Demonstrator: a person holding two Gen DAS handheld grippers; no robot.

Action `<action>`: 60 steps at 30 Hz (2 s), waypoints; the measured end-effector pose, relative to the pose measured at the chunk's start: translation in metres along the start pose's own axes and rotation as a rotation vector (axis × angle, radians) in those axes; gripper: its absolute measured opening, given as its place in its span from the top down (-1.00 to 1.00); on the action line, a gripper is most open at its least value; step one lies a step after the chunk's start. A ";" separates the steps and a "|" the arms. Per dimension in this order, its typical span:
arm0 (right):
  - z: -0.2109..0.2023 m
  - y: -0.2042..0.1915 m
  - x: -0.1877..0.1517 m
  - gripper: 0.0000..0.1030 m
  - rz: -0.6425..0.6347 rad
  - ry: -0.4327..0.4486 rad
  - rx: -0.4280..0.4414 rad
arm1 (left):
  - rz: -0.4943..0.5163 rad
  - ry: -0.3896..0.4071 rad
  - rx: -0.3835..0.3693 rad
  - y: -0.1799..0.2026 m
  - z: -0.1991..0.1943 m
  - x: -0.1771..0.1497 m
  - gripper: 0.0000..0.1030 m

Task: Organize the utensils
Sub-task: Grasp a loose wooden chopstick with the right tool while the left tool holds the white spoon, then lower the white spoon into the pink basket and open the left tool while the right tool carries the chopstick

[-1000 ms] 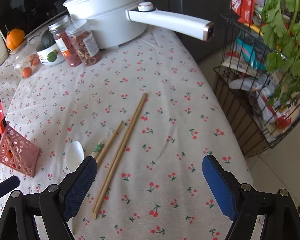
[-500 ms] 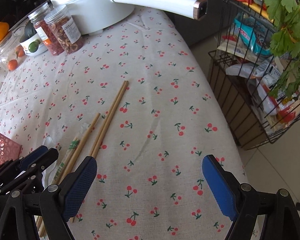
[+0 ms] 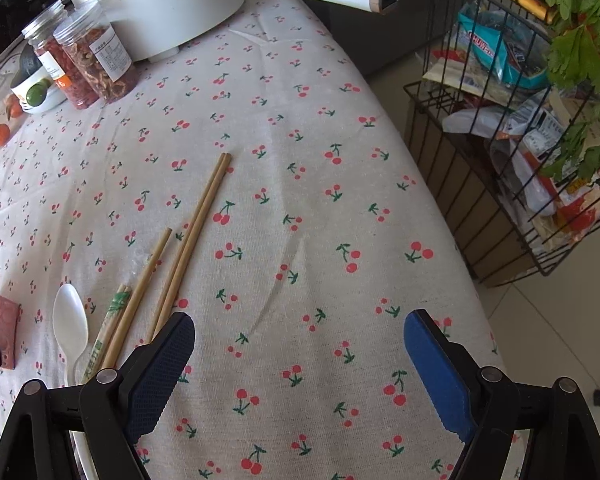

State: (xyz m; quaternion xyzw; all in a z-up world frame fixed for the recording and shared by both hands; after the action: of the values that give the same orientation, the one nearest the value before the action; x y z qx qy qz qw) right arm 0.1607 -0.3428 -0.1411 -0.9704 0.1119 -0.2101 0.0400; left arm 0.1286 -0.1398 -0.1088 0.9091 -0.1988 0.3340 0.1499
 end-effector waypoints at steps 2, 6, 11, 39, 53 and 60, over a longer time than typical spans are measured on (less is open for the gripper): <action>0.003 -0.002 0.002 -0.71 0.033 -0.011 0.009 | 0.012 -0.022 0.027 -0.001 0.004 -0.004 0.97; 0.007 -0.002 0.005 -0.71 0.117 -0.033 0.055 | -0.072 -0.103 0.047 -0.009 0.032 -0.014 0.43; 0.011 0.001 0.006 -0.71 0.130 -0.038 0.046 | -0.136 -0.119 0.103 -0.011 0.061 -0.013 -0.11; 0.060 -0.055 0.035 0.46 0.046 -0.017 0.077 | -0.072 0.062 0.026 0.007 -0.063 -0.016 0.89; 0.013 -0.051 0.007 0.93 0.042 -0.025 0.104 | -0.176 0.286 -0.028 -0.047 -0.133 -0.003 0.89; -0.060 -0.037 0.006 0.93 0.046 0.164 0.187 | -0.221 0.425 0.045 -0.082 -0.145 0.016 0.89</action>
State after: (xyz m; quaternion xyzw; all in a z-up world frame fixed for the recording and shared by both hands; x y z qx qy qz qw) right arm 0.1487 -0.3096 -0.0798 -0.9392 0.1167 -0.2973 0.1259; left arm 0.0984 -0.0131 -0.0029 0.8378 -0.0547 0.5037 0.2034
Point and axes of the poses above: each gripper's, at about its wrist camera, not at the fingertips, and z roughly the way its jaws point, y to its right, x to its top, the point moved 3 cm from there along z, roughly the way its jaws point, and after that the axes turned 3 degrees about z, right-handed, at the moved point
